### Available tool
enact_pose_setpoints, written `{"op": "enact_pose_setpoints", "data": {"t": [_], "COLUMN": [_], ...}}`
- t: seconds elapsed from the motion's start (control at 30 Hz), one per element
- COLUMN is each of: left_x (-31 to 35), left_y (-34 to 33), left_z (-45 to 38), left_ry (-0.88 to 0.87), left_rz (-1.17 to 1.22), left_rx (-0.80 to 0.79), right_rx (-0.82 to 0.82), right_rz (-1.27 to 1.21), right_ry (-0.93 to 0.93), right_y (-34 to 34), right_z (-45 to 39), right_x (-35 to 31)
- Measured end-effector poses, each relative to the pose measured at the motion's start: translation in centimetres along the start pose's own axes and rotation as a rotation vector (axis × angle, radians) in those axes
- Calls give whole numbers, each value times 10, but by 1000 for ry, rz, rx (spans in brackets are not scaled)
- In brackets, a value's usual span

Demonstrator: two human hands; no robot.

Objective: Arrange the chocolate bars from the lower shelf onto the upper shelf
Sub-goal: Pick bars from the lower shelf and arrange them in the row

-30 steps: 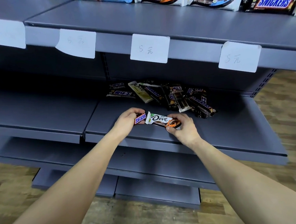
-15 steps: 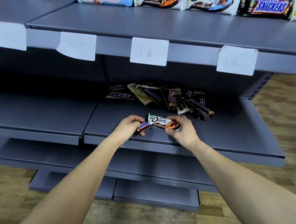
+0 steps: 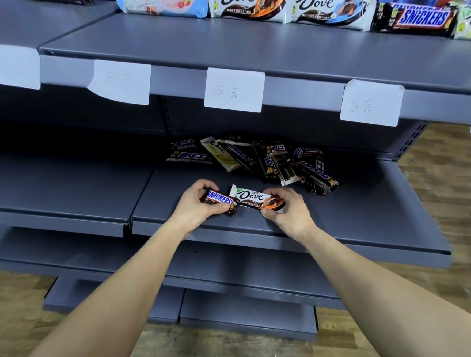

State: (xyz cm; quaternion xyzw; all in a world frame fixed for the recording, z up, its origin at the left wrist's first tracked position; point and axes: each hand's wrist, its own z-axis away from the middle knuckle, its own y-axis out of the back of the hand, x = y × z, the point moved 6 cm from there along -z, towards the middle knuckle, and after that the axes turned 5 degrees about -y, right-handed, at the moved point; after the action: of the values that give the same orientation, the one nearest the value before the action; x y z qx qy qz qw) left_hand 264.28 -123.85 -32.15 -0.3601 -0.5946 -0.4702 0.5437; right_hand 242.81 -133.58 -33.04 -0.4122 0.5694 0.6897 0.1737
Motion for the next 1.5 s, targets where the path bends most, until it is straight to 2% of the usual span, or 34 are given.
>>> {"op": "enact_pose_setpoints", "data": {"t": [0.17,0.4,0.6,0.7,0.83,1.0,1.2,1.5], "left_x": [-6,-6,4,7,13,34,64,141], "left_y": [-7,-9,-18,-28,-34,-35,-43,-70], "left_z": [0,3,6,13,32,61,117,227], "left_ry": [-52,-105,-236,-277,-310,-332,-368,-599], "left_rz": [-155,-321,-479,-588,-810,-860,-937,-896], "left_rx": [20,-46,-14,-53,-126,-147,-147,-51], "right_rx": [-1,3,73,110,106,71,152,274], "right_rz": [9,13,9,121,453,567,465,450], "right_ry": [0,-2,-47,-99,-163,-31,42,162], "right_y": [1,0,0,1,11,26,63,136], "right_z": [0,-1,6,13,31,66,122,228], "right_x": [0,3,4,2,-8,-27,-40,-74]}}
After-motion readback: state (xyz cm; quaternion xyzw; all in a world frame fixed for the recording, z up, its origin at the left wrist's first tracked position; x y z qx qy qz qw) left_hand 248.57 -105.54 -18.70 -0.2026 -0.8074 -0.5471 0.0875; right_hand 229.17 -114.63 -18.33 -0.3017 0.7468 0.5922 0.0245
